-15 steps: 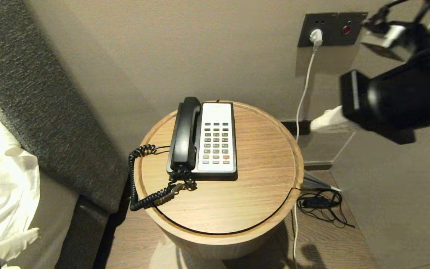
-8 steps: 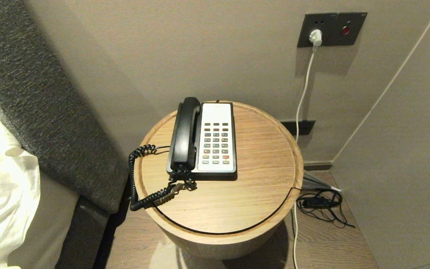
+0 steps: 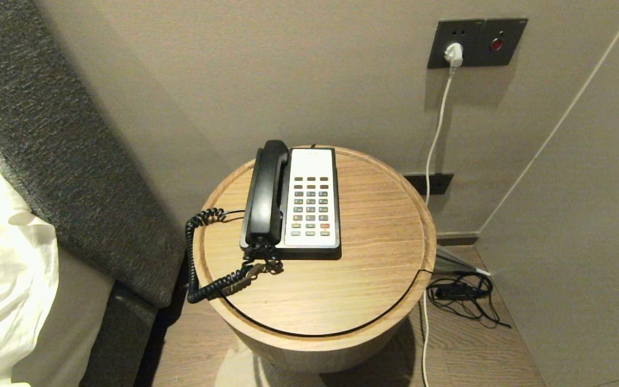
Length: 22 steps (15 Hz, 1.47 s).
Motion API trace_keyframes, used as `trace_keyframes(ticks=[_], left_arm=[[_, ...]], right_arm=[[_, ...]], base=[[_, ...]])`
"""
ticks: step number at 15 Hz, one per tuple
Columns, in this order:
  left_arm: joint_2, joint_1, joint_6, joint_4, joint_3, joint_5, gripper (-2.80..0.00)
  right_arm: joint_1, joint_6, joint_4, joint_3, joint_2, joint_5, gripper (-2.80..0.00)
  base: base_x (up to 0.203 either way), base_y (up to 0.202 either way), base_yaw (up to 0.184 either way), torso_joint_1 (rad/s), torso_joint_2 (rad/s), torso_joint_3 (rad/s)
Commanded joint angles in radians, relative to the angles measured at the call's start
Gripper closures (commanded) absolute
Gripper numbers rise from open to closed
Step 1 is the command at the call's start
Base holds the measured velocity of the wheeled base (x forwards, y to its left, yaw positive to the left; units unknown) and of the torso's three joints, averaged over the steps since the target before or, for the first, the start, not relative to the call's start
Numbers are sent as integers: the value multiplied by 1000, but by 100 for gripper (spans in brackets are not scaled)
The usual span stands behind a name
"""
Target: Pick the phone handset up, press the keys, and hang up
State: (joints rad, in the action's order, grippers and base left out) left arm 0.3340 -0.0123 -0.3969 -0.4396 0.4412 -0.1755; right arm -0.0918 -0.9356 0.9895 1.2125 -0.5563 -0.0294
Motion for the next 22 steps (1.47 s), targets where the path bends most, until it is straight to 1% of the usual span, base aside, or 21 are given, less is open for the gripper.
trace_keyframes(ticks=[1,2,4,5,6,7,8,10,11,12,13,14,15,16,17,18,19,20,21,22], left_arm=[[-53,9,4,3,-26,0,0],[-84,9,16,3,-45,5,0],[-170,10,70,4,-94,29,0],[-220,11,106,4,-121,39,0],[-268,11,155,4,-154,52,0],[-312,11,208,6,-190,65,0],[-329,11,238,12,-228,70,0],[-332,11,249,19,-255,75,0],[-332,11,249,21,-257,78,0],[-332,11,251,21,-256,81,0],[-332,11,252,25,-258,82,0],[-332,11,269,58,-266,81,0],[-332,11,290,140,-289,81,0],[-332,11,309,245,-324,88,0],[-332,11,329,320,-362,109,0],[-332,11,352,372,-392,172,0],[-332,11,364,383,-401,175,0],[-333,11,363,381,-401,176,0],[-333,11,361,365,-397,173,0],[-333,11,361,361,-395,172,0]], right_arm=[[27,-2,45,-51,138,0,0],[35,1,75,-75,189,0,0],[54,3,139,-126,288,0,0],[78,4,168,-148,333,7,0],[107,-6,197,-166,364,19,0],[111,-20,227,-176,367,25,0],[110,-19,235,-196,385,26,0],[106,3,247,-276,462,25,0],[105,19,247,-324,462,24,0],[104,98,217,-347,459,25,0],[104,188,159,-391,459,27,0],[104,270,80,-463,459,27,0],[104,353,-60,-542,458,26,0],[104,410,-193,-639,458,24,0],[104,455,-322,-733,458,19,0],[104,499,-464,-850,458,11,0],[104,546,-592,-956,458,1,0],[104,585,-681,-1042,457,-5,0],[104,652,-795,-1113,457,-7,0],[104,758,-865,-1142,457,-3,0]], base=[[0,0,0,0,0,0],[0,0,0,0,0,0],[0,0,0,0,0,0],[0,0,0,0,0,0],[0,0,0,0,0,0],[0,0,0,0,0,0],[0,0,0,0,0,0],[0,0,0,0,0,0],[0,0,0,0,0,0],[0,0,0,0,0,0],[0,0,0,0,0,0],[0,0,0,0,0,0],[0,0,0,0,0,0],[0,0,0,0,0,0],[0,0,0,0,0,0],[0,0,0,0,0,0],[0,0,0,0,0,0],[0,0,0,0,0,0],[0,0,0,0,0,0],[0,0,0,0,0,0]])
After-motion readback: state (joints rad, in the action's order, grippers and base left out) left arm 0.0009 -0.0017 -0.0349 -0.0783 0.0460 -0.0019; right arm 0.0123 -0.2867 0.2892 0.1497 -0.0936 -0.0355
